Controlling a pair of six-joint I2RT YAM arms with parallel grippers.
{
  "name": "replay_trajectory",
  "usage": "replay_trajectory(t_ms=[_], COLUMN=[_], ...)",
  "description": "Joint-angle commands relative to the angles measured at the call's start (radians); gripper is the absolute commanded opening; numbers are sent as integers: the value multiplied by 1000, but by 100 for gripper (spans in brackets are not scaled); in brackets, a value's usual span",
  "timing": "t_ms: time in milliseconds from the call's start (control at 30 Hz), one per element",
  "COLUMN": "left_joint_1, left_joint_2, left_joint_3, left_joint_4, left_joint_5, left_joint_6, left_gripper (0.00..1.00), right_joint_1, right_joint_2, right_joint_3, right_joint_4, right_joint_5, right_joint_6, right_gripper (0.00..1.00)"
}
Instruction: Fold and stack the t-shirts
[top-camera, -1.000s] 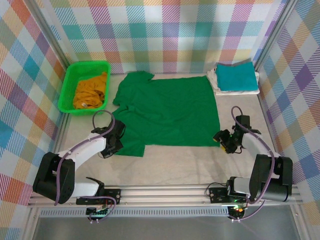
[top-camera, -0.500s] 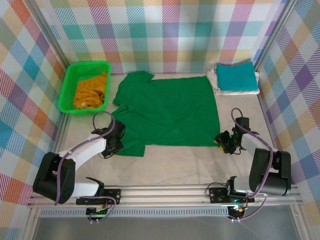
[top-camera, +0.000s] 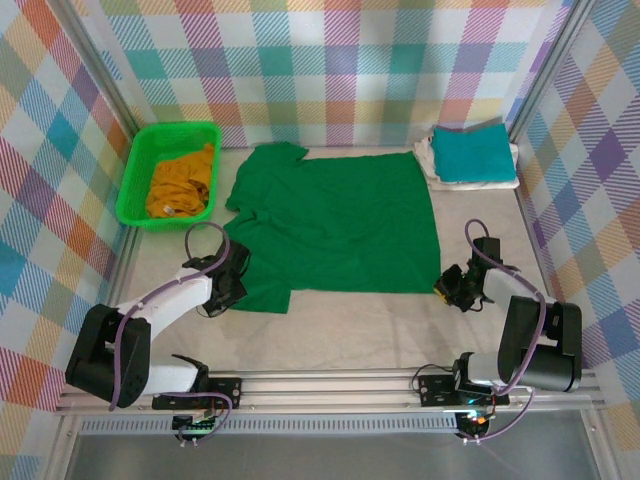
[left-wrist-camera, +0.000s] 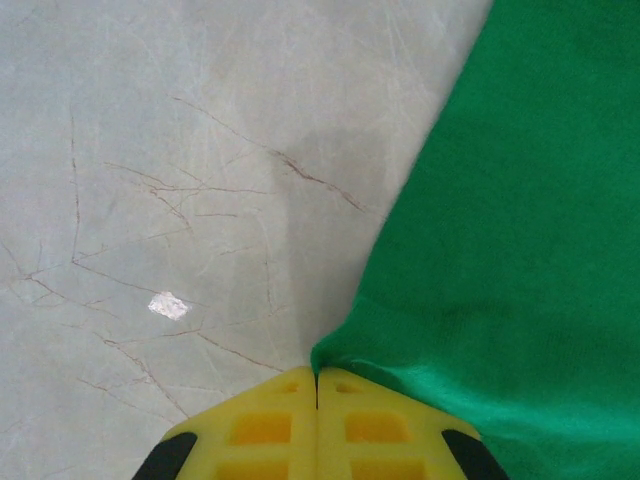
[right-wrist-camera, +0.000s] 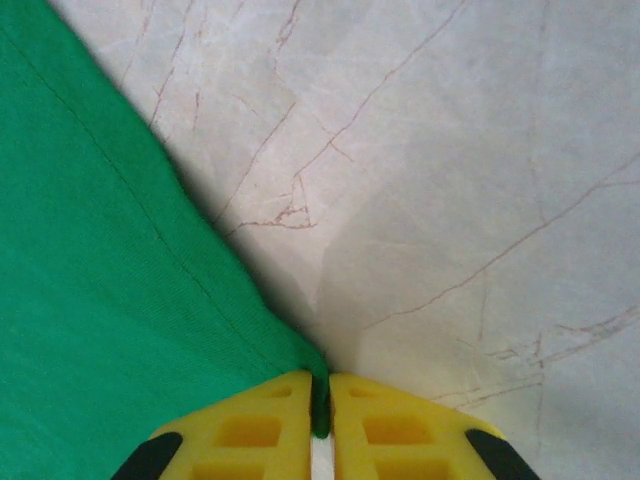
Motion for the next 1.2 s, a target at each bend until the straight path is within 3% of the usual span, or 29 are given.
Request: replay_trajectory(t_ms=[0, 267, 600, 867, 1067, 1167], left_joint_1=[14, 16, 26, 27, 20, 20], left_joint_2=[-28, -60, -129, -356, -563, -629], left_joint_3=[7, 13, 9, -102, -110, -81], left_joint_4=[-12, -40, -120, -243, -328, -398], left_joint_5=[-29, -59, -17, 46, 209, 225], left_joint_6=[6, 0, 13, -60, -147, -168], left_gripper=[0, 0, 0, 0, 0, 0], right_joint_1=[26, 25, 24, 20, 8, 9], right_joint_2=[34, -32, -154, -312, -444, -463], right_joint_3=[8, 23, 16, -62, -28, -5], right_joint_4=[164, 109, -24, -191, -343, -379], right_joint_5=[-37, -13, 23, 36, 35, 37], right_joint_6=[-3, -6, -11, 12, 16, -1], right_gripper=[9, 0, 0, 0, 0, 0])
